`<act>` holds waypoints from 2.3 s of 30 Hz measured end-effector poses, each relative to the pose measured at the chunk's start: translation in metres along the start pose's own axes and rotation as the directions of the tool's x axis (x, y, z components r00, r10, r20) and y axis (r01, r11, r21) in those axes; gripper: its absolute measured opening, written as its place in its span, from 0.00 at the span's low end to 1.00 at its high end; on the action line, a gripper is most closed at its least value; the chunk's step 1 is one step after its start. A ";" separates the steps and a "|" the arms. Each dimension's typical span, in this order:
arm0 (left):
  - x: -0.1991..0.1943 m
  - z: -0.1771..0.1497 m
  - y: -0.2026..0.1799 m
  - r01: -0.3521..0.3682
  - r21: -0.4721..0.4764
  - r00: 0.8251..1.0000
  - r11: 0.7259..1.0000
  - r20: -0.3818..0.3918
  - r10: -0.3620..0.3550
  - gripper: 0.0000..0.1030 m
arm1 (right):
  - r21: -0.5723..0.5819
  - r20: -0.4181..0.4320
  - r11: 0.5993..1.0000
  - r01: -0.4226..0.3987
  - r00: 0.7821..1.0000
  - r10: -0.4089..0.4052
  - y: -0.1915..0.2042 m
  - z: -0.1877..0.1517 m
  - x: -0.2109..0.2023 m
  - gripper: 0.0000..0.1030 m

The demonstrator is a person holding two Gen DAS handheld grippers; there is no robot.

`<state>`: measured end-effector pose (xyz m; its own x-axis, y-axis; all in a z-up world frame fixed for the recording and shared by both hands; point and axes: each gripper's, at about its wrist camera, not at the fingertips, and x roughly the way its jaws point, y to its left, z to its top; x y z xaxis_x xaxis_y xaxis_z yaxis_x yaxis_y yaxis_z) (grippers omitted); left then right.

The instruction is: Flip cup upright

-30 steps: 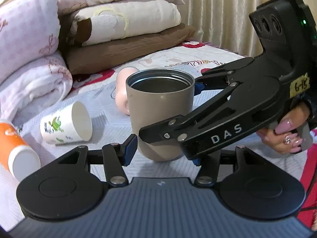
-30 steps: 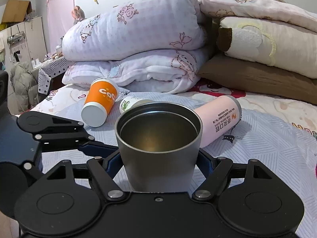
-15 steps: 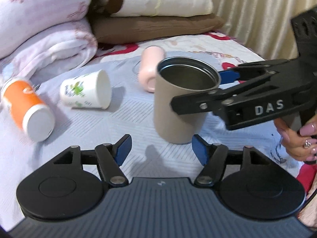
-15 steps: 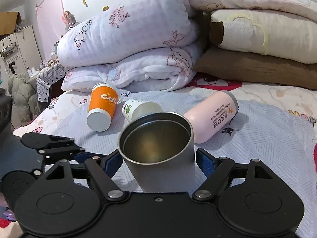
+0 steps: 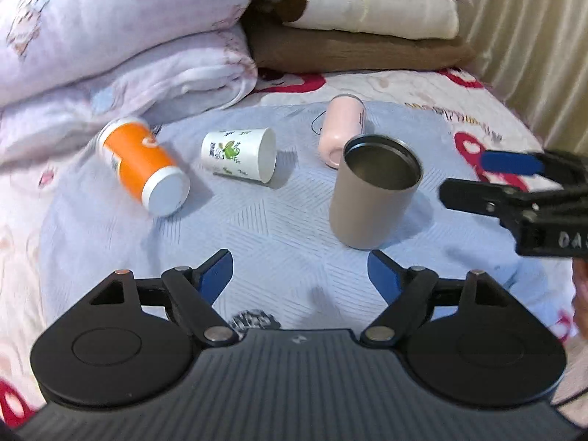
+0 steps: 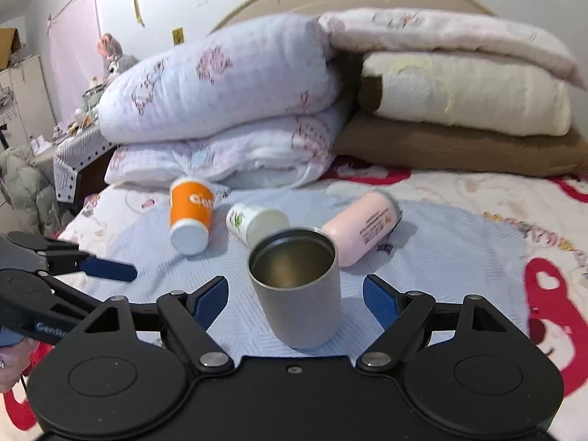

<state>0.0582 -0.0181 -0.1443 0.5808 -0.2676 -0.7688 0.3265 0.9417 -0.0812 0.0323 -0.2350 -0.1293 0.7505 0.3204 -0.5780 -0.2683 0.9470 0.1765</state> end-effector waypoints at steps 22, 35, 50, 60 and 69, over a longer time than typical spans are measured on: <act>-0.138 0.018 -0.030 -0.198 0.015 0.980 0.980 0.010 0.198 0.94 | 0.065 -0.053 0.978 0.200 0.979 -0.197 0.028 0.051 -0.130 0.86; -0.165 0.013 -0.040 -0.221 0.016 0.975 0.975 0.008 0.221 0.94 | 0.071 -0.084 0.956 0.286 0.956 -0.280 0.049 0.049 -0.161 0.98; -0.162 0.013 -0.027 -0.224 -0.050 0.975 0.973 -0.007 0.224 0.94 | 0.053 -0.142 0.934 0.353 0.929 -0.342 0.054 0.046 -0.159 0.98; -0.160 0.013 -0.024 -0.220 -0.071 0.975 0.973 -0.013 0.220 0.94 | 0.067 -0.182 0.922 0.382 0.913 -0.365 0.050 0.045 -0.155 0.98; -0.159 0.014 -0.023 -0.225 -0.075 0.974 0.972 -0.014 0.224 0.94 | 0.067 -0.194 0.921 0.384 0.911 -0.365 0.049 0.043 -0.154 0.98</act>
<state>-0.0311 0.0003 -0.0117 0.6291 -0.0469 -0.7759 0.1310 0.9903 0.0464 -0.0702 -0.2373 0.0024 0.6642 -0.0584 -0.7453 0.0811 0.9967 -0.0058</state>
